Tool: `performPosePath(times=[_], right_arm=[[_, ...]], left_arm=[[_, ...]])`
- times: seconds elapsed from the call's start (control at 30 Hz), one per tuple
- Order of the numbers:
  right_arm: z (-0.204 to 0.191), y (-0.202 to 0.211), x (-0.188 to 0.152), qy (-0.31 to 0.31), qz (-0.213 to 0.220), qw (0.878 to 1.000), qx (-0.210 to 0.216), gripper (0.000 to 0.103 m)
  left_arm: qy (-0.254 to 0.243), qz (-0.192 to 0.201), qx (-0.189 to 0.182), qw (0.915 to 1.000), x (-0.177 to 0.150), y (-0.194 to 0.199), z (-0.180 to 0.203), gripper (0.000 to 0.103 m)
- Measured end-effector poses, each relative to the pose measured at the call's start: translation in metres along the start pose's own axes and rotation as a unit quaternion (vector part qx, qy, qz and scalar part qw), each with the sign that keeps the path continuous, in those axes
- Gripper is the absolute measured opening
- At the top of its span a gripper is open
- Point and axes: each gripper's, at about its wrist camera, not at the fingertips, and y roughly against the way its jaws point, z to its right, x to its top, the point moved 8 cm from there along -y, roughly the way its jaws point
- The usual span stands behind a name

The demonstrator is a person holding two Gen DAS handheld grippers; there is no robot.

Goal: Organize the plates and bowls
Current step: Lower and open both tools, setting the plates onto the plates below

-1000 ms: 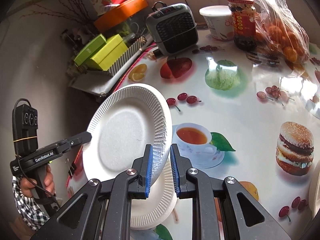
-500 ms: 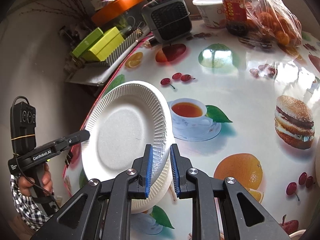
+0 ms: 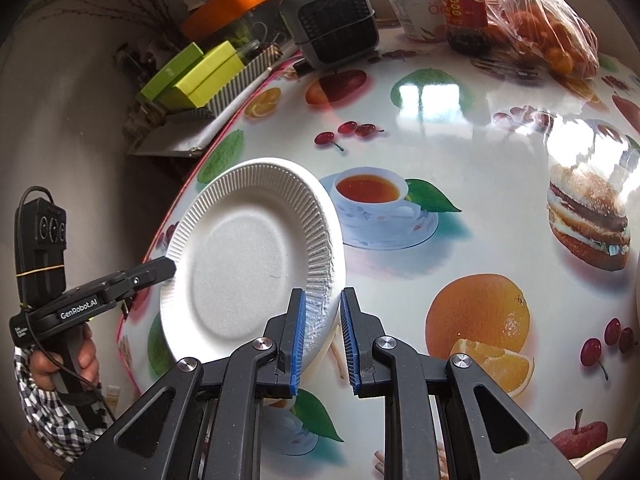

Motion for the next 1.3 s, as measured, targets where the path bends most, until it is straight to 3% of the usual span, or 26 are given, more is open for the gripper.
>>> performPosePath(times=[1.17, 1.3], right_arm=[[-0.0017, -0.0085, -0.0035, 0.003, -0.006, 1.0, -0.012, 0.019], [-0.0006, -0.0055, -0.0025, -0.001, -0.002, 1.0, -0.014, 0.029]], left_arm=[[-0.002, -0.001, 0.019, 0.9998, -0.0049, -0.0021, -0.0046, 0.023], [-0.009, 0.003, 0.026, 0.9996, -0.004, 0.0005, -0.0021, 0.025]])
